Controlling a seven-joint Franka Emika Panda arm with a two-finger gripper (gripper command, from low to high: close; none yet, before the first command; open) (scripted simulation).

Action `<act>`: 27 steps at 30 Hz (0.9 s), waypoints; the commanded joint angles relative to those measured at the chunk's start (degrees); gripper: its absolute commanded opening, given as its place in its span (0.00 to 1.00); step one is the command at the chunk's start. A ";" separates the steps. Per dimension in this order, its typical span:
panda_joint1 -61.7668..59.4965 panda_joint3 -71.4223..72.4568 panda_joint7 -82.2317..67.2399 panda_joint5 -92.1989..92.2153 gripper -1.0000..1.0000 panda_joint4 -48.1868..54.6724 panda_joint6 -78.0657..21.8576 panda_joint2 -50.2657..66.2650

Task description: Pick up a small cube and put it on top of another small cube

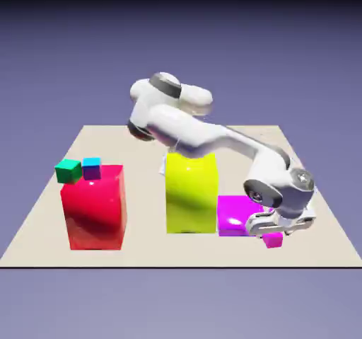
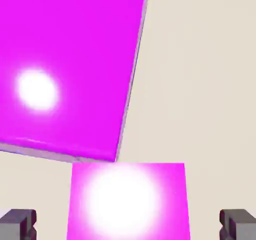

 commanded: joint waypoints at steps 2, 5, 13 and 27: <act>-0.85 4.15 -1.18 3.80 0.00 1.54 -4.33 -2.97; -5.94 10.19 -4.88 2.98 0.00 2.32 -11.58 -1.79; -22.50 26.18 -16.25 -4.31 0.00 3.17 -31.52 5.79; -51.49 54.15 -36.16 -17.08 0.00 4.65 -66.40 19.07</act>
